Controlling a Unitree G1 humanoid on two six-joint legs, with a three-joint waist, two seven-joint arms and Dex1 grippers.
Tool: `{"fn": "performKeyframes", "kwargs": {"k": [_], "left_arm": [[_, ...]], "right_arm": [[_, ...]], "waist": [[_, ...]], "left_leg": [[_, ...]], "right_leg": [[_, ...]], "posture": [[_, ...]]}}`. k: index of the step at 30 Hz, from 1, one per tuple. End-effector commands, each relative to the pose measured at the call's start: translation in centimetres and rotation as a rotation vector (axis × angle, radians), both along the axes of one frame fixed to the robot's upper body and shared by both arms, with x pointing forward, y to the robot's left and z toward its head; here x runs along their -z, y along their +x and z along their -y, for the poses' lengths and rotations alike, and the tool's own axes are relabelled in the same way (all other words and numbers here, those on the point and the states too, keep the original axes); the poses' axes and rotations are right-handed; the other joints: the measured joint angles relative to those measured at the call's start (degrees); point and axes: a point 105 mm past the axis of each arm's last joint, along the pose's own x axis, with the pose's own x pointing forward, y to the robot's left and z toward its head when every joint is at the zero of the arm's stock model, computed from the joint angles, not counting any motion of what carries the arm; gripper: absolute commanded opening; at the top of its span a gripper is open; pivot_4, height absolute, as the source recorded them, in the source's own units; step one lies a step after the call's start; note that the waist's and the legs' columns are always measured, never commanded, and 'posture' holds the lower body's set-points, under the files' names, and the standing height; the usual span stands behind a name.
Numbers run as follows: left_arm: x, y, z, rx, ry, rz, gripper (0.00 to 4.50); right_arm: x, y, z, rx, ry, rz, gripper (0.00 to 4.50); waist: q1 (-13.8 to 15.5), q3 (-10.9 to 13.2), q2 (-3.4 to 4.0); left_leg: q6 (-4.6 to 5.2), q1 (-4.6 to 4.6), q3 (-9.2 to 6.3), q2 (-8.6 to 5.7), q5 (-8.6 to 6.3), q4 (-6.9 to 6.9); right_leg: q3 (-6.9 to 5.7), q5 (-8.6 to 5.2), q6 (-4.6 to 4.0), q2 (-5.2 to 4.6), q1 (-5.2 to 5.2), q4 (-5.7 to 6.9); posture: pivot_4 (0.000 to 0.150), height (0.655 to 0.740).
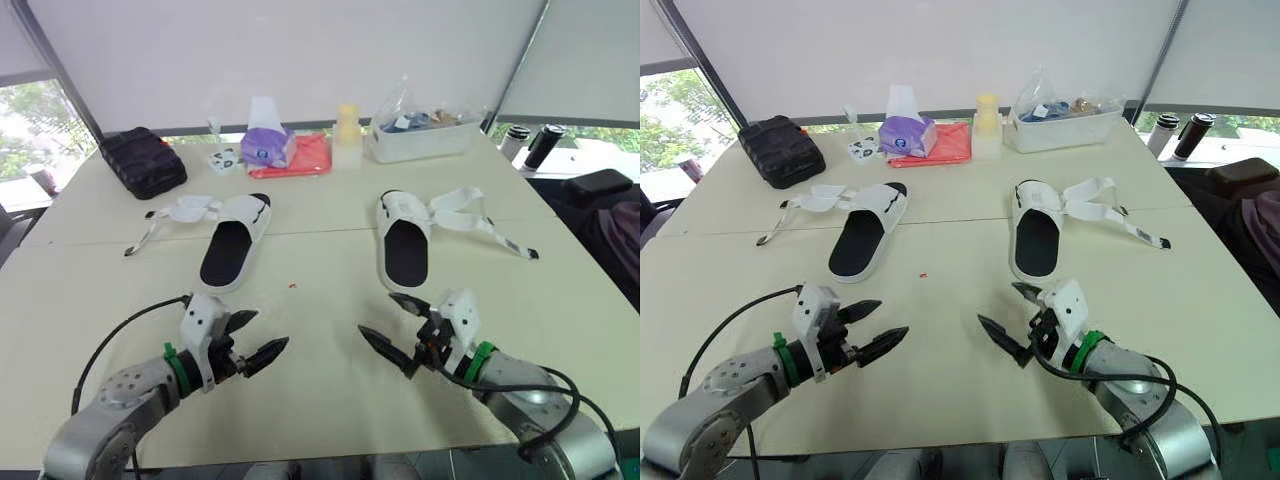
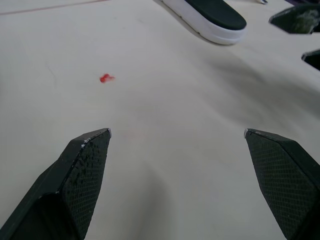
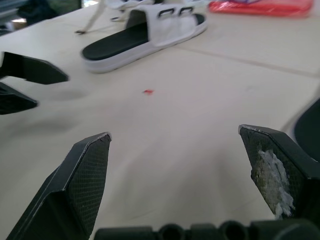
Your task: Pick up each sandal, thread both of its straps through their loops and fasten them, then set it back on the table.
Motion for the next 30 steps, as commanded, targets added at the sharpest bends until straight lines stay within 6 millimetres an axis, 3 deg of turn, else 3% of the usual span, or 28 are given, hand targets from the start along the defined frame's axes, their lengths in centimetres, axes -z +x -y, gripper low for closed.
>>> {"fn": "performKeyframes", "kwargs": {"k": [1,6,11,14,21,30], "left_arm": [[-1.8,0.7,0.0,0.046,-0.026,0.030,4.50],[-4.6,1.3,1.4,0.294,0.021,0.006,4.50],[-5.9,1.2,1.9,0.472,0.105,-0.022,4.50],[-7.2,1.4,2.0,0.522,0.119,0.003,4.50],[-9.0,3.1,1.6,0.434,0.104,0.088,4.50],[-8.2,3.3,1.2,0.333,0.110,0.137,4.50]], "right_arm": [[-2.4,1.2,2.0,0.117,-0.054,0.140,4.42],[-4.9,5.0,5.4,0.291,-0.447,0.442,4.42],[-5.1,9.6,6.1,0.315,-0.762,0.615,4.42],[-4.9,12.4,6.0,0.335,-0.830,0.661,4.42],[-4.2,16.6,3.8,0.290,-0.925,0.723,4.42],[-3.6,20.7,3.4,0.301,-1.139,0.705,4.42]], "waist": [[0.11,-0.01,-0.01],[-0.09,0.00,-0.04],[-1.89,0.03,-0.13],[-2.02,0.05,-0.17],[-2.65,0.08,-0.23],[-3.51,0.07,-0.27]], "left_leg": [[-0.09,0.00,0.00,0.00,0.05,0.00],[-0.18,-0.03,0.07,-0.14,0.10,0.11],[-0.24,0.02,0.48,-0.11,0.14,-0.02],[-0.24,-0.07,0.83,-0.02,0.15,-0.05],[-0.24,-0.08,1.08,0.10,0.15,-0.02],[-0.23,-0.02,1.25,0.11,0.15,0.06]], "right_leg": [[0.00,0.00,0.00,0.00,0.01,0.00],[0.00,0.01,0.00,-0.01,0.00,0.03],[0.11,0.01,-0.01,0.04,-0.14,0.15],[0.38,0.02,-0.04,0.10,-0.45,0.29],[0.69,0.02,-0.04,0.08,-0.60,0.42],[1.12,0.03,-0.03,0.16,-0.79,0.75]], "posture": [[0.150,0.7400],[0.150,0.7400],[0.150,0.7400],[0.150,0.7400],[0.150,0.7400],[0.150,0.7400]]}}
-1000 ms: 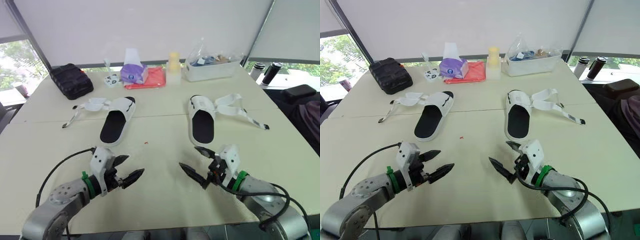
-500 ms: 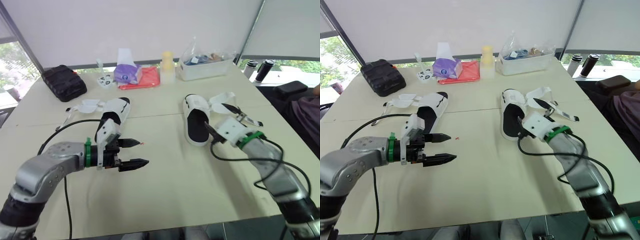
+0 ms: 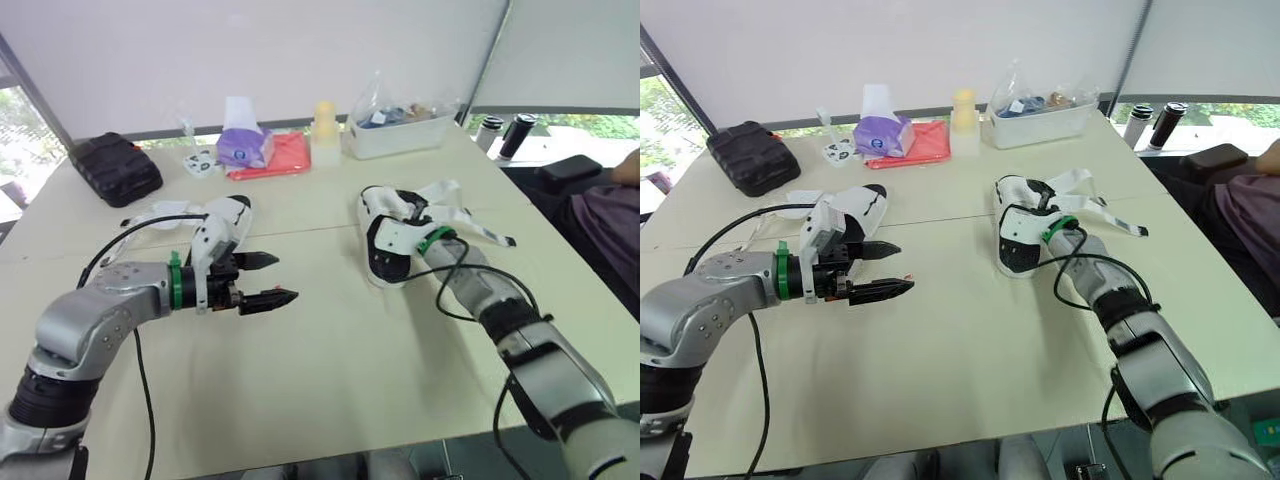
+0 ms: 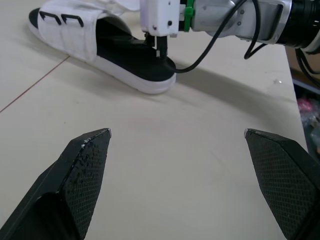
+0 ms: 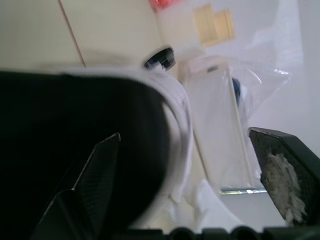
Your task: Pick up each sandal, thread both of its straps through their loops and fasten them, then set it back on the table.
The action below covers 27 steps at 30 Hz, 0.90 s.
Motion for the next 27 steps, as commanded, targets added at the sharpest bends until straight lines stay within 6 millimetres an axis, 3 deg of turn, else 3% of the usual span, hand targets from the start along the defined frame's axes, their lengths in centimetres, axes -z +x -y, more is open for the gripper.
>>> {"fn": "performKeyframes", "kwargs": {"k": [1,5,8,15,22,27], "left_arm": [[-0.6,-0.4,-0.4,-0.025,0.022,0.073,4.50],[-0.3,-0.3,-0.6,-0.049,0.019,0.069,4.50],[0.0,-0.2,-0.9,-0.068,0.024,0.068,4.50],[0.6,0.1,-1.7,-0.121,0.034,0.069,4.50],[0.8,0.4,-2.0,-0.137,0.039,0.078,4.50],[0.6,0.5,-2.1,-0.133,0.027,0.083,4.50]], "right_arm": [[-0.5,1.1,-0.1,0.028,-0.056,0.018,4.42],[-0.3,1.6,-0.6,0.032,-0.088,0.013,4.42],[0.3,1.7,-0.8,0.034,-0.113,-0.001,3.63],[0.5,1.7,-0.5,0.047,-0.136,-0.006,0.12],[-1.0,1.3,-1.0,-0.053,-0.182,0.060,0.05],[-1.7,-2.1,-3.5,-0.452,-0.319,0.087,0.05]], "waist": [[-0.22,0.00,0.00],[-0.45,-0.04,-0.06],[-0.58,-0.05,-0.08],[-1.21,-0.11,-0.16],[-1.12,-0.17,-0.25],[-1.01,-0.16,-0.25]], "left_leg": [[0.00,0.02,0.02,0.03,0.00,-0.01],[0.00,0.00,0.04,0.11,0.00,-0.01],[0.00,0.01,0.04,0.12,0.00,0.00],[0.00,0.01,0.06,0.15,0.00,-0.01],[-0.01,0.03,0.08,0.19,0.00,0.04],[-0.01,-0.12,0.08,0.16,0.00,0.00]], "right_leg": [[0.04,0.00,0.00,0.04,-0.02,0.01],[0.11,0.01,-0.02,0.15,-0.06,0.01],[0.12,0.02,-0.03,0.16,-0.05,0.02],[0.15,0.02,-0.04,0.21,-0.10,0.04],[0.15,0.08,-0.10,0.25,-0.07,0.08],[0.15,0.07,-0.10,0.22,-0.22,0.03]], "posture": [[0.150,0.7400],[0.150,0.7400],[0.150,0.7400],[0.150,0.7400],[0.150,0.7400],[0.150,0.7400]]}}
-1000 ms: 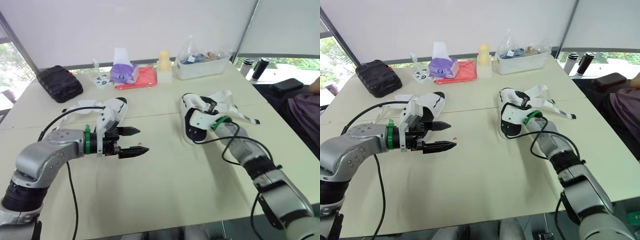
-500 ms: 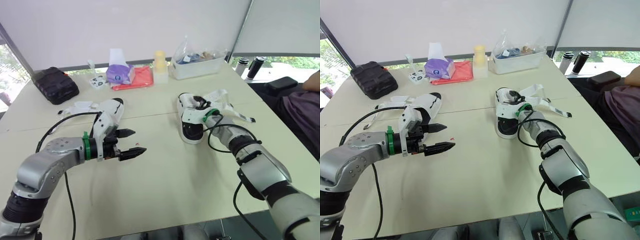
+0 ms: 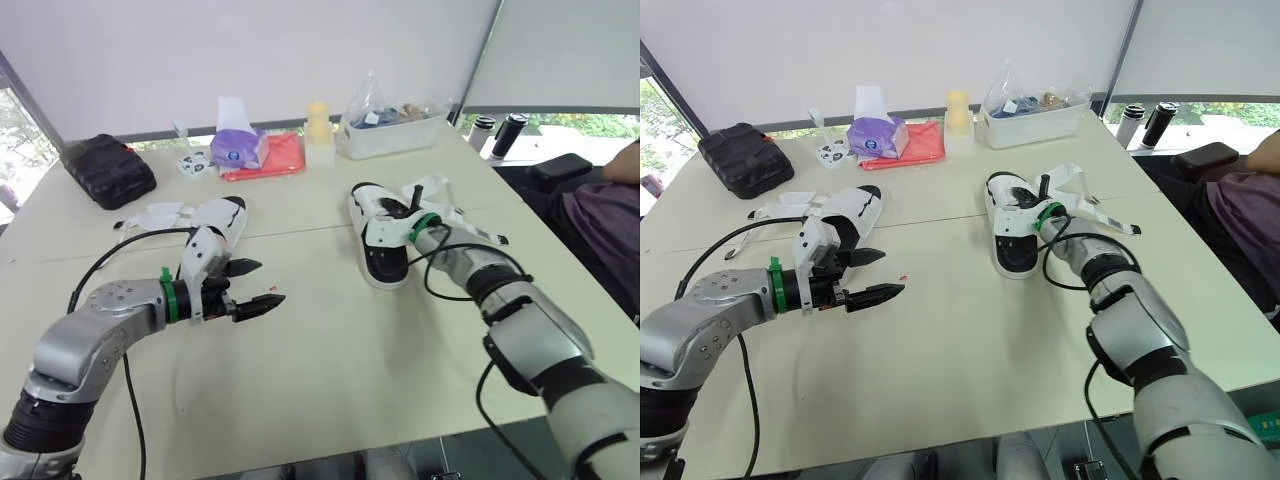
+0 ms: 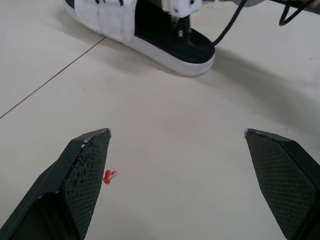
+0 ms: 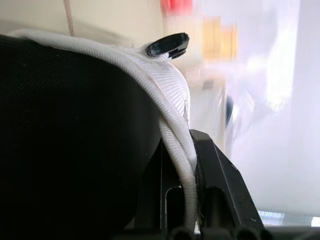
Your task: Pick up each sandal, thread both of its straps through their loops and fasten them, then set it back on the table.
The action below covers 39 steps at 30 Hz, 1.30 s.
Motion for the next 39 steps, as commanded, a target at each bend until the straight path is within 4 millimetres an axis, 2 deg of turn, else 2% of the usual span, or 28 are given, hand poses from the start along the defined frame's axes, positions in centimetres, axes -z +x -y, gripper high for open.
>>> {"fn": "performKeyframes", "kwargs": {"k": [1,6,11,19,29,35,39], "left_arm": [[-1.3,0.1,-0.5,-0.005,-0.012,0.056,4.50],[-2.0,0.6,-1.6,-0.023,0.001,0.075,4.50],[-2.8,0.6,-2.4,-0.022,-0.003,0.088,4.50],[-2.4,0.1,-1.9,0.019,-0.025,0.044,4.50],[-1.7,0.1,-2.0,0.014,-0.018,0.028,4.50],[-0.9,-0.3,-2.0,0.015,-0.012,0.010,4.50],[-0.3,0.4,-2.0,-0.003,-0.009,0.007,4.50]], "right_arm": [[-0.7,-3.4,-2.4,-0.339,-0.110,-0.001,0.05],[-0.4,-7.9,-3.1,-0.659,-0.239,-0.044,0.05],[-0.4,-12.5,-4.1,-0.944,-0.253,-0.067,0.05],[-0.7,-16.1,-6.2,-1.194,-0.182,-0.055,0.05],[0.0,-16.9,-8.4,-1.285,-0.170,-0.057,0.05],[1.8,-16.4,-8.2,-1.247,-0.210,-0.109,0.05],[2.3,-15.5,-8.1,-1.200,-0.247,-0.123,1.42]], "waist": [[-0.16,0.00,0.00],[-0.51,0.01,-0.01],[-0.34,0.01,-0.01],[-0.24,0.01,-0.02],[-0.31,0.01,-0.02],[-0.21,0.01,-0.02],[-0.24,0.01,-0.02]], "left_leg": [[0.00,-0.03,0.03,-0.01,0.00,-0.04],[0.00,0.01,0.40,0.16,0.00,-0.18],[-0.01,0.04,0.50,0.24,0.00,-0.17],[0.00,0.04,0.51,0.24,0.00,-0.13],[-0.01,0.05,0.50,0.25,0.00,-0.12],[-0.01,0.05,0.50,0.24,0.00,-0.09],[-0.01,0.07,0.50,0.23,0.00,-0.06]], "right_leg": [[0.01,0.00,0.00,0.00,-0.05,-0.02],[0.27,0.00,0.01,0.17,-0.27,0.07],[0.36,0.00,0.00,0.26,-0.33,0.14],[0.38,0.00,0.00,0.25,-0.33,0.15],[0.38,0.01,-0.02,0.27,-0.32,0.17],[0.38,0.02,-0.02,0.27,-0.32,0.17],[0.38,0.02,-0.04,0.27,-0.31,0.22]], "posture": [[0.150,0.7400],[0.150,0.7400],[0.150,0.7400],[0.150,0.7400],[0.150,0.7400],[0.150,0.7400],[0.150,0.7400]]}}
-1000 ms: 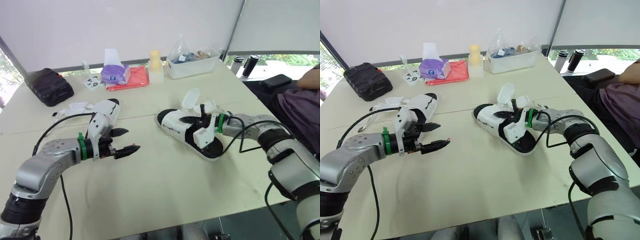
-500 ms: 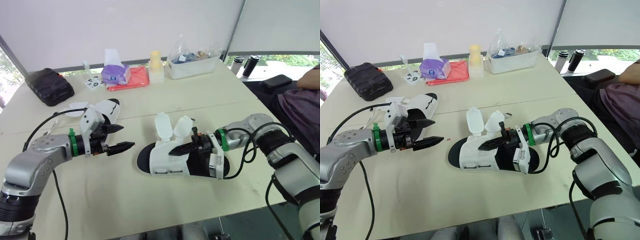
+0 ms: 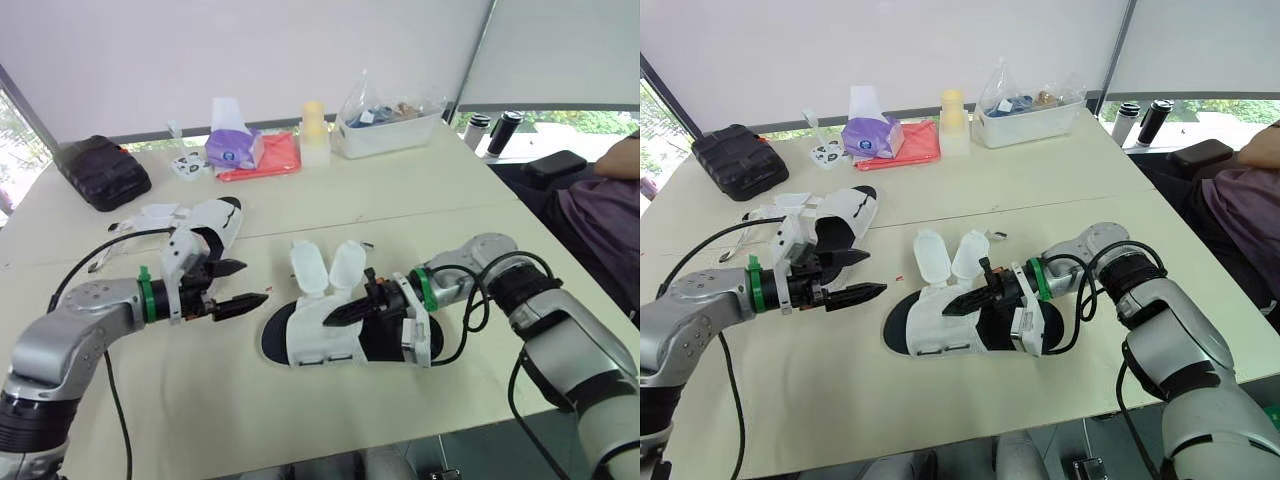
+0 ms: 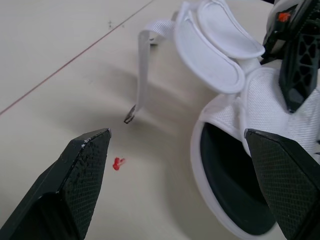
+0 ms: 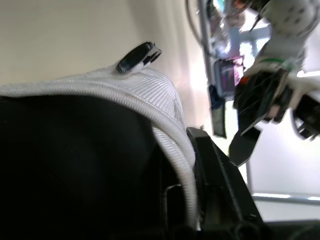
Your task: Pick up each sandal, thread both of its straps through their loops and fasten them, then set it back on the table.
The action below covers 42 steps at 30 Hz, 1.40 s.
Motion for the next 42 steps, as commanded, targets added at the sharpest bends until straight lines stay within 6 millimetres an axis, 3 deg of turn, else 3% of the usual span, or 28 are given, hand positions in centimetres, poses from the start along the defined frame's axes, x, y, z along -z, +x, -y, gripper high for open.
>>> {"fn": "performKeyframes", "kwargs": {"k": [1,6,11,18,22,25,29,32,37,42], "left_arm": [[-0.3,0.3,0.4,0.010,0.000,0.027,4.50],[0.5,0.2,1.3,0.073,-0.009,-0.004,4.50],[1.2,0.1,2.1,0.159,0.009,-0.035,4.50],[2.0,0.6,1.9,0.256,0.128,-0.019,4.50],[2.2,0.7,1.9,0.322,0.184,0.010,4.50],[2.5,0.4,2.1,0.363,0.198,0.018,3.59],[2.7,-0.4,2.7,0.401,0.192,0.018,1.60],[3.0,-0.8,3.1,0.417,0.192,0.010,0.03],[3.6,-0.9,3.7,0.418,0.205,0.011,0.03],[4.3,-2.0,5.0,0.448,0.209,-0.008,0.03]], "right_arm": [[-1.3,0.4,-0.5,-0.004,0.044,0.035,1.94],[-2.0,-0.4,-0.5,-0.038,0.098,0.052,4.45],[-2.1,-0.5,1.2,-0.003,0.079,0.059,4.45],[-0.3,0.4,6.7,0.226,-0.041,0.005,4.45],[-0.5,0.7,9.1,0.370,-0.014,0.001,4.45],[-1.5,1.7,10.6,0.533,0.054,0.006,4.50],[-2.9,2.6,12.3,0.741,0.140,-0.035,4.50],[-3.1,3.2,13.3,0.893,0.207,-0.165,4.50],[-1.9,2.4,13.0,0.988,0.196,-0.411,4.50],[-2.3,2.9,12.6,1.023,0.200,-0.476,4.50]], "waist": [[-0.02,0.00,0.00],[-0.05,0.00,0.00],[0.15,0.00,0.00],[0.00,0.00,-0.01],[0.02,-0.01,-0.01],[0.07,-0.01,-0.01],[0.23,-0.01,-0.01],[0.47,-0.01,-0.01],[1.05,-0.01,-0.01],[1.62,-0.01,-0.01]], "left_leg": [[0.00,0.01,0.00,0.00,0.00,0.00],[0.00,0.01,0.01,0.01,0.00,-0.01],[0.00,0.01,0.01,-0.01,0.00,0.03],[0.01,0.03,0.16,-0.03,0.00,0.06],[0.02,0.08,0.29,0.02,-0.01,0.03],[0.10,0.09,0.30,0.03,-0.05,0.12],[0.43,0.09,0.22,0.04,-0.24,0.56],[0.72,0.10,0.13,0.02,-0.40,0.76],[0.79,0.13,0.10,0.05,-0.44,0.77],[0.80,0.13,0.11,0.04,-0.45,0.79]], "right_leg": [[0.00,0.00,-0.01,0.01,0.01,0.01],[0.01,0.00,-0.01,0.01,-0.01,0.02],[0.01,0.00,-0.01,0.00,0.03,0.03],[0.00,0.00,-0.01,0.01,0.08,0.03],[0.03,0.00,-0.01,0.03,0.12,0.02],[0.04,0.01,0.00,0.01,0.21,0.01],[0.02,0.06,0.10,0.02,0.43,0.04],[0.04,0.13,0.21,-0.01,0.55,-0.01],[0.03,0.14,0.23,0.00,0.60,-0.04],[0.02,0.16,0.26,-0.01,0.60,-0.05]], "posture": [[0.150,0.7400],[0.150,0.7400],[0.150,0.7400],[0.150,0.7400],[0.150,0.7400],[0.150,0.7400],[0.150,0.7400],[0.150,0.7400],[0.150,0.7400],[0.150,0.7400]]}}
